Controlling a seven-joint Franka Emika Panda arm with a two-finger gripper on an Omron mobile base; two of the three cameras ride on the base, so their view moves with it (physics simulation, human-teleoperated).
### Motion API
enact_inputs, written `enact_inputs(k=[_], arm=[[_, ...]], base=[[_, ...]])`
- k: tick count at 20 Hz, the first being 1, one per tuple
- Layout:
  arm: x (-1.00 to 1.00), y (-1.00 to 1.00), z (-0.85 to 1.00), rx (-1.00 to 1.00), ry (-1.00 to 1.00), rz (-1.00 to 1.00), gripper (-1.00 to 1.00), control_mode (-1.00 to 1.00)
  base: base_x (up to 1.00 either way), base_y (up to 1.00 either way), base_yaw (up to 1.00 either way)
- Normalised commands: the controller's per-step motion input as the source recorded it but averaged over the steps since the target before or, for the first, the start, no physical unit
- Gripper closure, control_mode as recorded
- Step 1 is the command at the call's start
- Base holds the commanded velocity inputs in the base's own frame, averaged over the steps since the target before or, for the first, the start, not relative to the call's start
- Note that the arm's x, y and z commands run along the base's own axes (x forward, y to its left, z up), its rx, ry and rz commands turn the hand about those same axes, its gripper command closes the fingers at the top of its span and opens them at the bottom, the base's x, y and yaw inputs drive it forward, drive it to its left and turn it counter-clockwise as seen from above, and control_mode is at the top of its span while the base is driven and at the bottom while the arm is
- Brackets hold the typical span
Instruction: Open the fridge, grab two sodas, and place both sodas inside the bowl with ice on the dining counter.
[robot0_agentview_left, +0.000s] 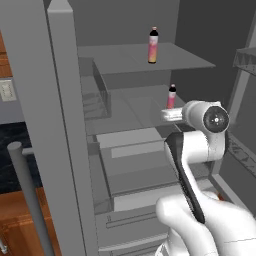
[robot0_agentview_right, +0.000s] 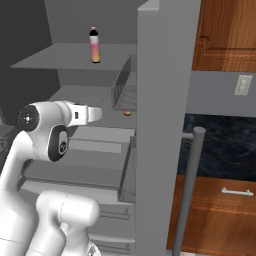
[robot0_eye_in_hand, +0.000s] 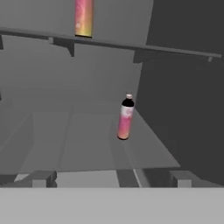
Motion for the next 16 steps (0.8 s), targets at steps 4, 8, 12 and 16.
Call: enact_inputs(k=[4,8,12,16], arm=[[0.44,-0.02,-0.01,0.00,0.00,-0.07,-1.00,-1.00],[0.48,0.00,-0.01,0.00,0.00,-0.03,-1.00,-1.00],[0.40,0.01,-0.06,0.00,0.00,-0.06,-1.00,-1.00],[0.38,-0.10,-0.03,0.06,0.04,-0.07,-1.00,-1.00]], base=[[0.00,0.00,0.00],[0.00,0.00,0.00],[0.00,0.00,0.00],[0.00,0.00,0.00]])
